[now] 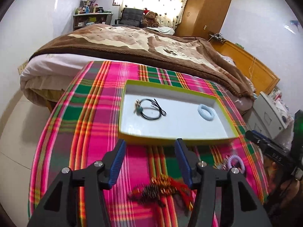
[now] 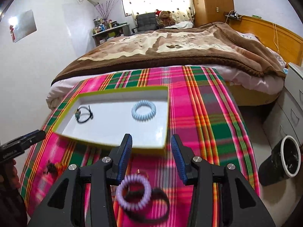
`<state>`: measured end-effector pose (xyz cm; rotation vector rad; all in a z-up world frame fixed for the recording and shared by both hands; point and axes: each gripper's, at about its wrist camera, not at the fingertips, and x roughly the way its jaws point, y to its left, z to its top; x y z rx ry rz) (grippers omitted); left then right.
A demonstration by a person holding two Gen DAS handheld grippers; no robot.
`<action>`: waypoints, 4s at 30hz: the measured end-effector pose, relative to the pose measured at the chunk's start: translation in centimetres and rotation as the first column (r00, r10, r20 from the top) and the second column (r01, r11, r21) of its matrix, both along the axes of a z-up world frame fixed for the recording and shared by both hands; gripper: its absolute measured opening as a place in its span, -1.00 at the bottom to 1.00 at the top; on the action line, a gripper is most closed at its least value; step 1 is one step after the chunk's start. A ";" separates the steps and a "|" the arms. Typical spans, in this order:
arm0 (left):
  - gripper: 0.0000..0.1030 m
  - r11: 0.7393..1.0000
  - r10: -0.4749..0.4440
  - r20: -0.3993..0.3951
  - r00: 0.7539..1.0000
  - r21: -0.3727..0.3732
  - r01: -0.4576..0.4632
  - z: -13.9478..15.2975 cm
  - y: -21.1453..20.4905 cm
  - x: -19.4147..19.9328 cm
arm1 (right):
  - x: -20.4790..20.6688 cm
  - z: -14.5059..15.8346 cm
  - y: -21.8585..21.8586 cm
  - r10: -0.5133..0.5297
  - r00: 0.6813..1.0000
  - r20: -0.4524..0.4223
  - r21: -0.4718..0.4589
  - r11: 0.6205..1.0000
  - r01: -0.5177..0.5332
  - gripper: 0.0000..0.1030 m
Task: Organize jewelry
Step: 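Move the right gripper back and grasp the lilac coil hair tie, then lower the left gripper onto the beaded bracelets and close it, then carry the lilac hair tie and beaded bracelet into the tray with both grippers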
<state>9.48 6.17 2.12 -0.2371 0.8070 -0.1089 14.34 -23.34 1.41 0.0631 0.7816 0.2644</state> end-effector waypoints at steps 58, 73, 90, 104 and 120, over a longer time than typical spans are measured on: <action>0.09 0.998 0.016 -0.097 0.995 -0.058 -0.022 -4.9 1.1 -3.6 | -5.9 -0.9 1.0 0.074 0.996 0.045 0.050 0.996 -0.076 -0.81; 0.13 0.999 -0.015 -0.115 0.993 0.046 0.021 -5.5 -1.3 -2.2 | -6.8 -0.6 2.1 0.107 0.993 0.052 0.061 0.992 -0.110 -0.81; -0.45 0.997 0.001 -0.111 0.994 0.078 0.007 -5.5 -1.1 -1.9 | -6.9 -0.9 2.2 0.114 0.992 0.046 0.067 0.991 -0.117 -0.81; -0.75 0.997 0.011 -0.066 0.998 0.070 -0.006 -4.1 -0.4 -2.6 | -6.9 -0.7 2.5 0.109 0.993 0.054 0.070 0.991 -0.112 -0.81; 0.08 0.999 0.031 -0.088 0.996 0.044 -0.027 -5.1 -0.4 -1.1 | -6.9 -0.6 2.5 0.106 0.993 0.054 0.075 0.991 -0.110 -0.81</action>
